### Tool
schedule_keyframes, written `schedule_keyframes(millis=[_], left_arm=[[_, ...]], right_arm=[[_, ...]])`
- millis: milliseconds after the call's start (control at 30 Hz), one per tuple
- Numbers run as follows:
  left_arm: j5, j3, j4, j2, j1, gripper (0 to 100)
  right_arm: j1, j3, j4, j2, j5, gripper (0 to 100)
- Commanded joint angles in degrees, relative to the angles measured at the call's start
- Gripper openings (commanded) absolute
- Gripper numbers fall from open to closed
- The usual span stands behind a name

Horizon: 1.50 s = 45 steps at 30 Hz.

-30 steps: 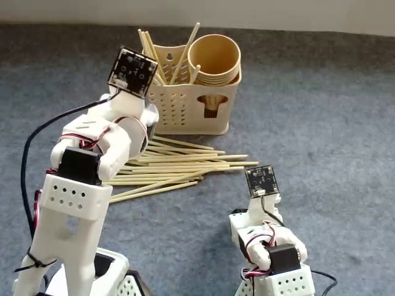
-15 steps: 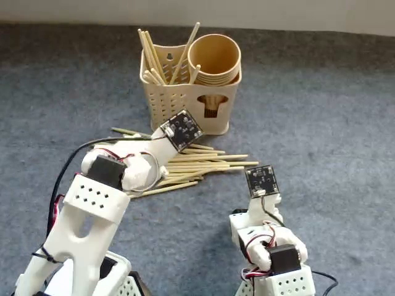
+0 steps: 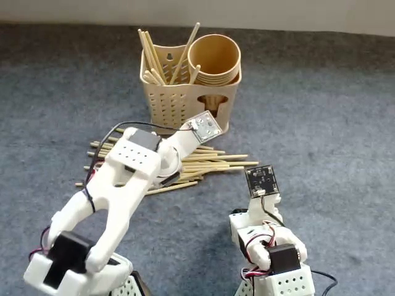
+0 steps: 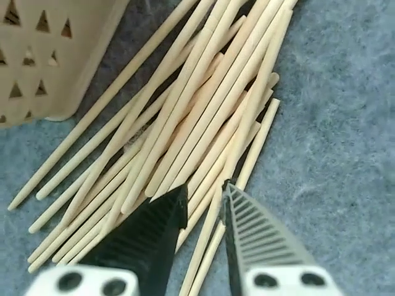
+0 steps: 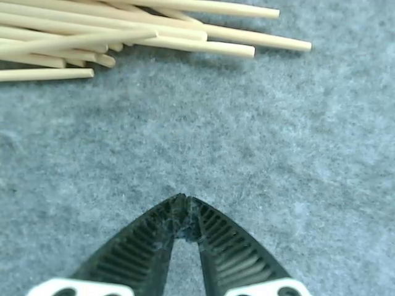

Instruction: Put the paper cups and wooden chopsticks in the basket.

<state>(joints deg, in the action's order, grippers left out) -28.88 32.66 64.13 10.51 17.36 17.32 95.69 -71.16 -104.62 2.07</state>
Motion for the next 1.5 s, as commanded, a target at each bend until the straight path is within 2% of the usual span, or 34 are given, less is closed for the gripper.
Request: schedule_keyframes(millis=[0,500,767,1100,1167,1467], left_arm=[[-0.62,-5.23,-0.88,-4.88,1.45,10],[-0.44,-5.23,-8.79,-13.85,1.01,10],[-0.44,-5.14,-8.62,-14.37,1.54,5],[-0.53,-4.97,-8.62,-14.90,1.45,4],[-0.53,-4.97,-8.53,-14.64,1.54,1],[-0.44,-5.49,-3.60,-14.11,2.68,1]], right_arm=[[0.13,6.46,-0.31,-0.57,0.70,0.7],[0.13,6.46,-0.31,-0.57,0.70,0.7],[0.13,6.46,-0.31,-0.57,0.70,0.7],[0.13,6.46,-0.31,-0.57,0.70,0.7],[0.13,6.46,-0.31,-0.57,0.70,0.7],[0.13,6.46,-0.31,-0.57,0.70,0.7]])
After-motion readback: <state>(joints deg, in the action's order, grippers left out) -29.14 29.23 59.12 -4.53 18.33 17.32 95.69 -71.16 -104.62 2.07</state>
